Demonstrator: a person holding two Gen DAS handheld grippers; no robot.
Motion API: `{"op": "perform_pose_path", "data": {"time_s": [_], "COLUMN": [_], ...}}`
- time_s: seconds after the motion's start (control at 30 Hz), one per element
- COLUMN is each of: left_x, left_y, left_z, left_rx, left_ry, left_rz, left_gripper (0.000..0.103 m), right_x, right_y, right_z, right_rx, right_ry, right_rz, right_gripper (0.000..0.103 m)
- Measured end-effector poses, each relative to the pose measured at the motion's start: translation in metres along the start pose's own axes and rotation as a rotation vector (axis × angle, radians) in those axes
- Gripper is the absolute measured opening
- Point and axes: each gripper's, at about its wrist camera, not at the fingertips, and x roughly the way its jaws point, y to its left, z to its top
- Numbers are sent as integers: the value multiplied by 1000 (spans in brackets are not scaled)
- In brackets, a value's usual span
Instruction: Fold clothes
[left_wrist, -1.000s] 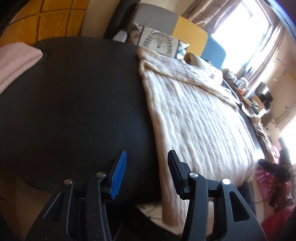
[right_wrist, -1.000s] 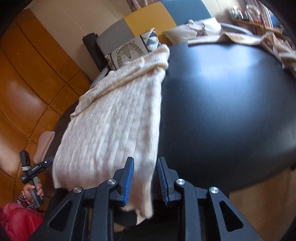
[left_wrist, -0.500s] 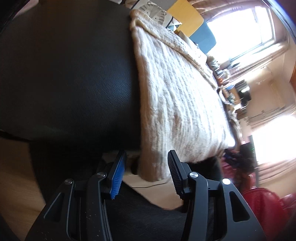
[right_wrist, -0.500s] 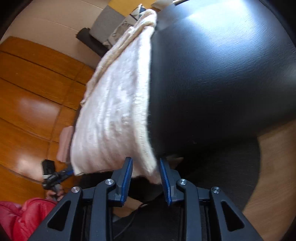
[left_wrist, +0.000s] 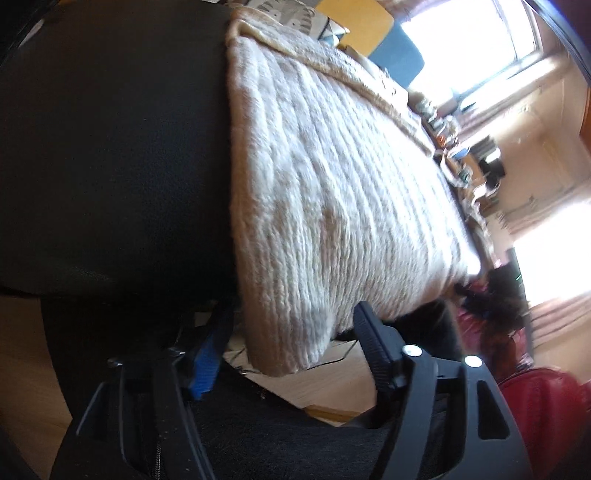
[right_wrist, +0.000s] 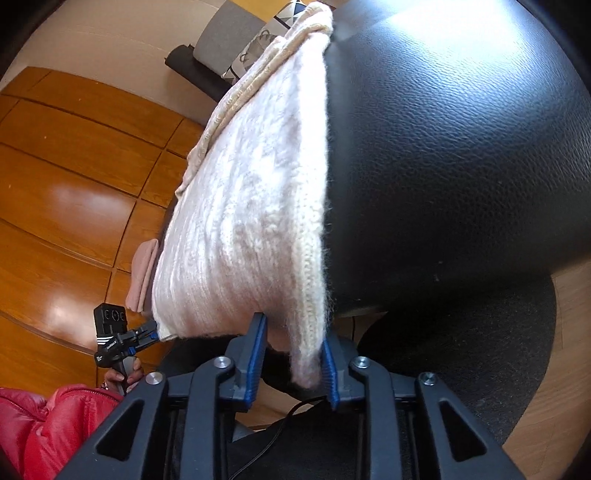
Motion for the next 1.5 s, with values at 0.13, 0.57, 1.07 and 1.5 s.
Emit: {"op": "perform_pose_path", "data": {"time_s": [0.13, 0.57, 1.07, 1.5], "left_x": [2, -31, -95, -161], "left_y": [-2, -12, -38, -45], "left_z": [0, 8, 29, 38], "left_rx": [6, 19, 85, 22], "left_ry": [7, -135, -396, -551], "left_rz": [16, -144, -326, -500], "left_gripper": [26, 7, 6, 6], "right_x": [3, -12, -48, -103], "right_y": [10, 20, 66, 116], "right_z": [2, 0, 3, 7], "right_rx": [-24, 6, -131, -216], "right_ry": [16, -46, -218, -319], "right_rz": [-17, 163, 408, 565], "right_gripper": [16, 7, 7, 7]}}
